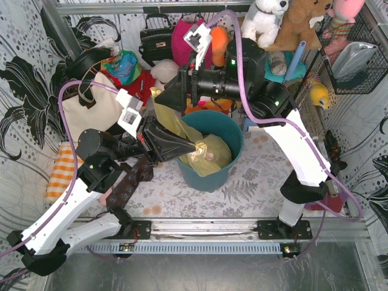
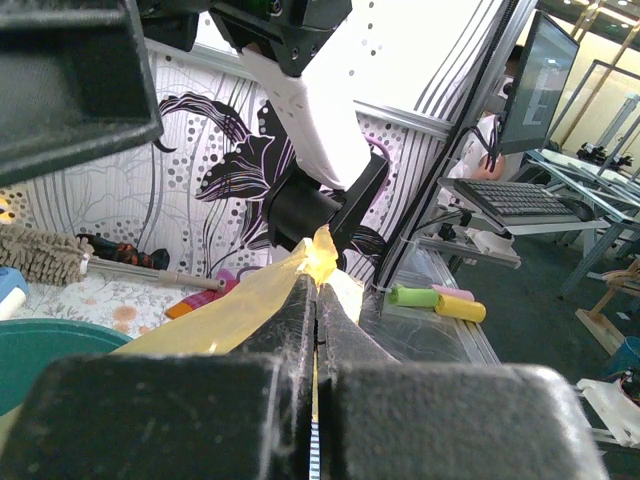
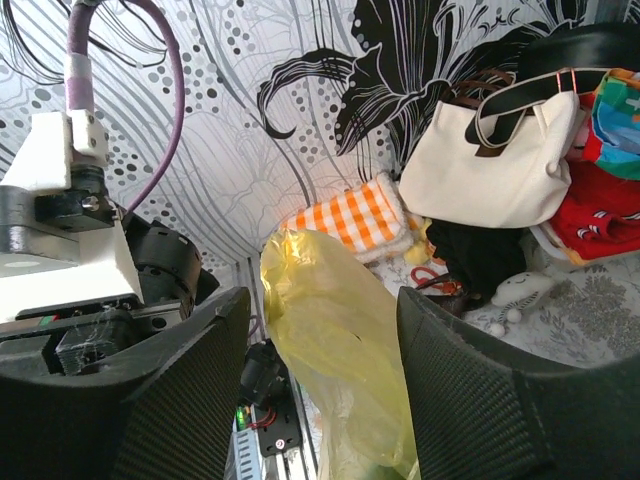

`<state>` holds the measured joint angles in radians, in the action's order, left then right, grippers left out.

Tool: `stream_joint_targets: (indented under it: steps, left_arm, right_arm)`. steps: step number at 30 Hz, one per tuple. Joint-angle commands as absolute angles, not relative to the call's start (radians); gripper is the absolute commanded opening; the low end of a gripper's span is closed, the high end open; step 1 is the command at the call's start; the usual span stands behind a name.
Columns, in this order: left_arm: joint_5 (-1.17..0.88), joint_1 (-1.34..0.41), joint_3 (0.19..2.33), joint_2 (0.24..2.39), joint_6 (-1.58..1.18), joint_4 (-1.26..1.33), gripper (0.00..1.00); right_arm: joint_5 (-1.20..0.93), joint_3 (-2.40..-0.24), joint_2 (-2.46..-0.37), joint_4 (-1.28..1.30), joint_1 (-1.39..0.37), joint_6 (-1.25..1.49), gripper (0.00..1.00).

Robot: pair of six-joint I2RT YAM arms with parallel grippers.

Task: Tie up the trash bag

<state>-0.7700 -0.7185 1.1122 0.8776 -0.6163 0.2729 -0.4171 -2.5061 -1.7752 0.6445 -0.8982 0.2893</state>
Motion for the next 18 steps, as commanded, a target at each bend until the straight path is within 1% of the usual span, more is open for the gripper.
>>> stream_joint_targets:
  steps: [1, 4, 5, 6, 13, 15, 16, 17, 18]
  left_arm:
    - [-0.760, -0.722, 1.110, 0.871, -0.624, 0.324, 0.00]
    - [-0.749, -0.723, 1.115, 0.870, -0.611, 0.302, 0.00]
    - [-0.749, -0.722, 1.118, 0.871, -0.608, 0.295, 0.00]
    - [-0.749, -0.722, 1.119, 0.873, -0.607, 0.291, 0.00]
    - [-0.736, -0.722, 1.129, 0.872, -0.588, 0.260, 0.00]
    - [-0.732, -0.722, 1.132, 0.873, -0.582, 0.250, 0.00]
    - [-0.731, -0.722, 1.133, 0.874, -0.579, 0.247, 0.00]
    - [-0.726, -0.722, 1.134, 0.874, -0.575, 0.242, 0.00]
    - [-0.722, -0.722, 1.136, 0.874, -0.571, 0.236, 0.00]
  right_arm:
    - [-0.409, -2.543, -1.791, 0.594, -0.926, 0.269, 0.60]
    - [-0.397, -2.543, -1.793, 0.591, -0.947, 0.268, 0.59]
    - [-0.390, -2.543, -1.795, 0.590, -0.953, 0.267, 0.58]
    - [-0.380, -2.543, -1.795, 0.591, -0.956, 0.267, 0.54]
    - [-0.284, -2.513, -1.774, 0.602, -0.957, 0.256, 0.22]
    - [-0.261, -2.501, -1.766, 0.606, -0.958, 0.254, 0.10]
    - [-0.242, -2.496, -1.761, 0.611, -0.958, 0.253, 0.03]
    - [-0.224, -2.490, -1.757, 0.612, -0.957, 0.254, 0.00]
    - [-0.205, -2.482, -1.751, 0.613, -0.958, 0.257, 0.00]
